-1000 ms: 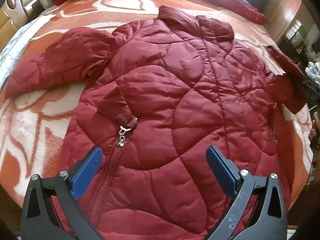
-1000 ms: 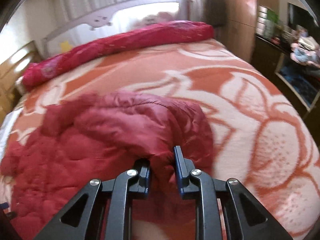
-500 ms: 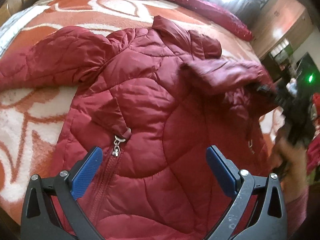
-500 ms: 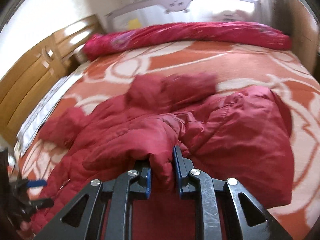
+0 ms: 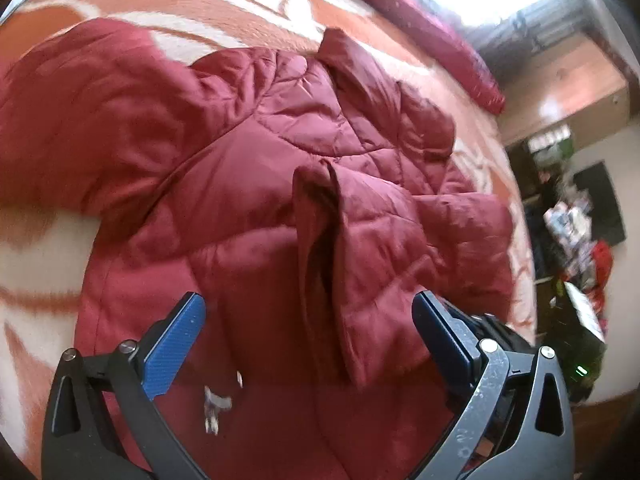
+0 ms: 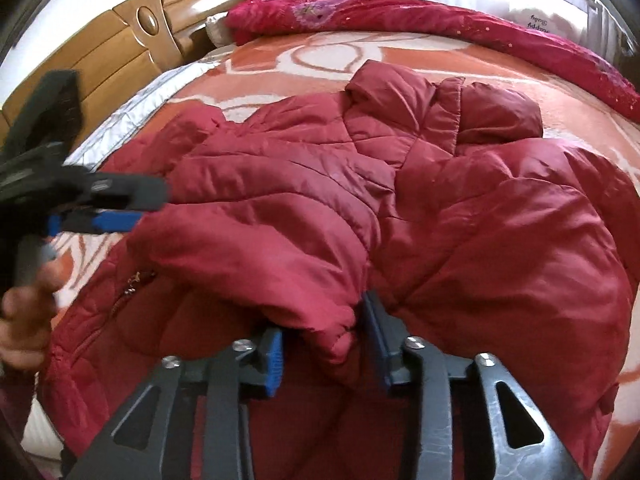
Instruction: Fold large clothes
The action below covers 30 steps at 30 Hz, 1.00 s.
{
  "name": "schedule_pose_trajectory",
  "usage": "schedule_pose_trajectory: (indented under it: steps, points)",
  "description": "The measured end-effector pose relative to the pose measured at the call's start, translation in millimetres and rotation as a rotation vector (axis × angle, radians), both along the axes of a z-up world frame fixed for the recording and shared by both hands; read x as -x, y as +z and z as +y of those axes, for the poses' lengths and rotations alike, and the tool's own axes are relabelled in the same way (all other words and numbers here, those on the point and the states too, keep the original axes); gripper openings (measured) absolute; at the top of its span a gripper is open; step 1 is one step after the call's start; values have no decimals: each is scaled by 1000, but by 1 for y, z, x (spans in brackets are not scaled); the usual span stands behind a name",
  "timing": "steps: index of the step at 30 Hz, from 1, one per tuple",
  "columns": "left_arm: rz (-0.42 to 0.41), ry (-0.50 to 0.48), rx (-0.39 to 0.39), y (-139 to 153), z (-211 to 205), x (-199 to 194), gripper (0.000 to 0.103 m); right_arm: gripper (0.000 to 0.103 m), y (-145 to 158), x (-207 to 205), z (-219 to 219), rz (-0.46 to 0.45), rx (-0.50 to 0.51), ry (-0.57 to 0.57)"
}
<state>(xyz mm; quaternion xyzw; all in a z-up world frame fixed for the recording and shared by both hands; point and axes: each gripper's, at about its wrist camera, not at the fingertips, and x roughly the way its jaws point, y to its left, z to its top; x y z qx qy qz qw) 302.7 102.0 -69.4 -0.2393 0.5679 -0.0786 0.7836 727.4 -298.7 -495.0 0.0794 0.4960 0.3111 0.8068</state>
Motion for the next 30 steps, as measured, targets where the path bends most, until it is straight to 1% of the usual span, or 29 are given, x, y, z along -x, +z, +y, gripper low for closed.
schedule_pose_trajectory:
  steps: [1, 2, 4, 5, 7, 9, 11, 12, 14, 16, 17, 19, 20, 21, 22, 23, 24, 27, 30]
  points:
    - [-12, -23, -10, -1, -4, -5, 79, 46, 1, 0, 0, -2, 1, 3]
    - [-11, -54, -21, -4, -10, -11, 69, 47, -2, -1, 1, -3, 4, 4]
    - [-11, -88, -31, -6, -14, -16, 31, 49, -4, 2, -1, -5, 6, 7]
    - [-21, -98, -47, -4, -16, -17, 26, 49, -4, 4, -3, -4, 5, 4]
    - [-56, -114, -95, 5, -16, -20, 13, 49, -1, 7, -12, 1, -16, -11]
    - [-104, -123, -155, 19, -13, -22, 11, 50, -4, 9, -27, 5, -46, -45]
    - [-161, -121, -235, 36, -6, -23, 11, 50, -7, 9, -42, 4, -64, -90]
    - [-191, -118, -265, 43, -2, -23, 11, 50, -7, 8, -54, -3, -72, -131]
    - [-228, -113, -286, 51, 10, -25, 11, 50, -11, 4, -78, 0, -93, -213]
    - [-236, -108, -308, 48, 20, -28, 11, 50, -17, -5, -105, 25, -132, -313]
    - [-231, -103, -335, 43, 23, -31, 11, 50, -21, -10, -116, 40, -140, -355]
    - [-208, -83, -437, 27, 27, -36, 7, 52, -29, -20, -130, 59, -130, -416]
    - [-191, -75, -473, 18, 30, -39, 7, 52, -33, -25, -133, 70, -126, -432]
    - [-173, -68, -482, 12, 34, -40, 7, 52, -38, -31, -136, 85, -117, -449]
    - [-143, -53, -474, 4, 40, -42, 7, 52, -44, -36, -137, 96, -109, -455]
    - [-130, -35, -458, 3, 44, -41, 7, 52, -50, -42, -136, 112, -93, -457]
    - [-138, -11, -414, 6, 50, -38, 7, 52, -53, -45, -135, 123, -88, -455]
    - [-218, 1, -355, 31, 47, -22, 7, 52, -66, -44, -130, 139, -74, -444]
    - [-300, -59, -273, 55, 28, -10, 7, 54, -71, -40, -123, 141, -62, -441]
